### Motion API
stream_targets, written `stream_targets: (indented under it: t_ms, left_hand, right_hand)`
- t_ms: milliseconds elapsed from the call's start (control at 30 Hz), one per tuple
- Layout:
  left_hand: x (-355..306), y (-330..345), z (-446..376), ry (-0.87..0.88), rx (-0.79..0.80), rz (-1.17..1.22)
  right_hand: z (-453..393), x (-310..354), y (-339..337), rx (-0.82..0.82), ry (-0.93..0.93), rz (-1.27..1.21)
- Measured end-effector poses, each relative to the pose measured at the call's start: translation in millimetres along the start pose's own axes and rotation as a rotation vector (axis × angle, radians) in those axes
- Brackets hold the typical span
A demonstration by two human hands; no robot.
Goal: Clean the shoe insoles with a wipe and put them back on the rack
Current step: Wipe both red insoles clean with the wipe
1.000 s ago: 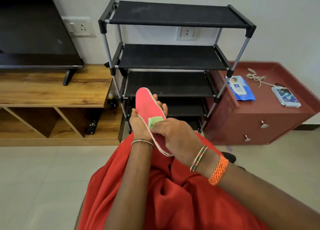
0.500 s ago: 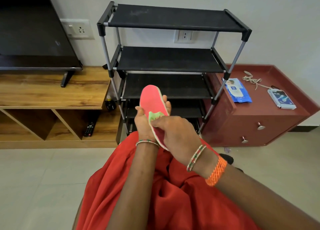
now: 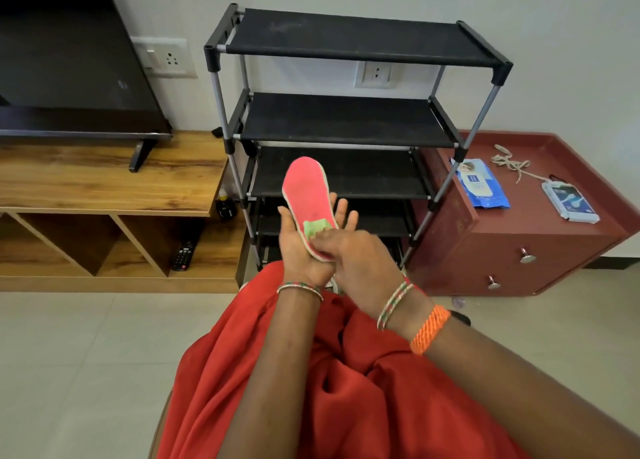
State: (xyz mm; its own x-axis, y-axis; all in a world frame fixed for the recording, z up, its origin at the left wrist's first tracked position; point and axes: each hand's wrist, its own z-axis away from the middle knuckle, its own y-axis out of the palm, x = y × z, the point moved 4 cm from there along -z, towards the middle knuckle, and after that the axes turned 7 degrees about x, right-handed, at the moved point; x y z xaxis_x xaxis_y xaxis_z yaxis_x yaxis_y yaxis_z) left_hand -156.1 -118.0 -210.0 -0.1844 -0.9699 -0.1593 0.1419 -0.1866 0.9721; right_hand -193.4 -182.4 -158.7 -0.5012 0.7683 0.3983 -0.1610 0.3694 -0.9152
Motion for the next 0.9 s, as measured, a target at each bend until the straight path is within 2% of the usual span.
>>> stream_targets:
  t_ms: [100,233,400,500,600,700,800,900]
  left_hand:
    - [-4.9,-3.8,-1.3,0.043,0.001,-0.038]
    - [23.8,4.9,-0.3,-0.046,0.052,-0.125]
    - [30.3,6.9,1.7,-0.072,0.138,-0.108]
    - [21.9,0.7,-0.7,-0.053,0.080,-0.103]
    - [10.4,-10.8,-4.4,0.012,0.023,-0.044]
    - [5.6,-14.4,-7.6,0.055,-0.021,-0.040]
    - [10.1,-7.5,-9.1,0.027,-0.037,-0.147]
    - [21.1,-3.7,-15.6,0.027,0.035,-0.309]
  right_hand:
    - [12.7,6.0,7.4,0.027,-0.049,0.041]
    - [-14.7,-6.7,-5.1,0.013,0.182,0.191]
    - [-27.6,-20.2,-11.7,-0.061,0.145,0.075]
    - [-9.2,-16.4,4.1,-0.049,0.069,0.040]
    - [16.3,-9.2,22.5,-0.126,-0.071,0.002]
    - [30.7,-11.7,23.6,-0.163,-0.123,0.029]
    - [35.2,-17.7,-5.1,-0.197,-0.101,-0.056]
    - [26.1,-43.8,-36.0,-0.314,0.032,-0.293]
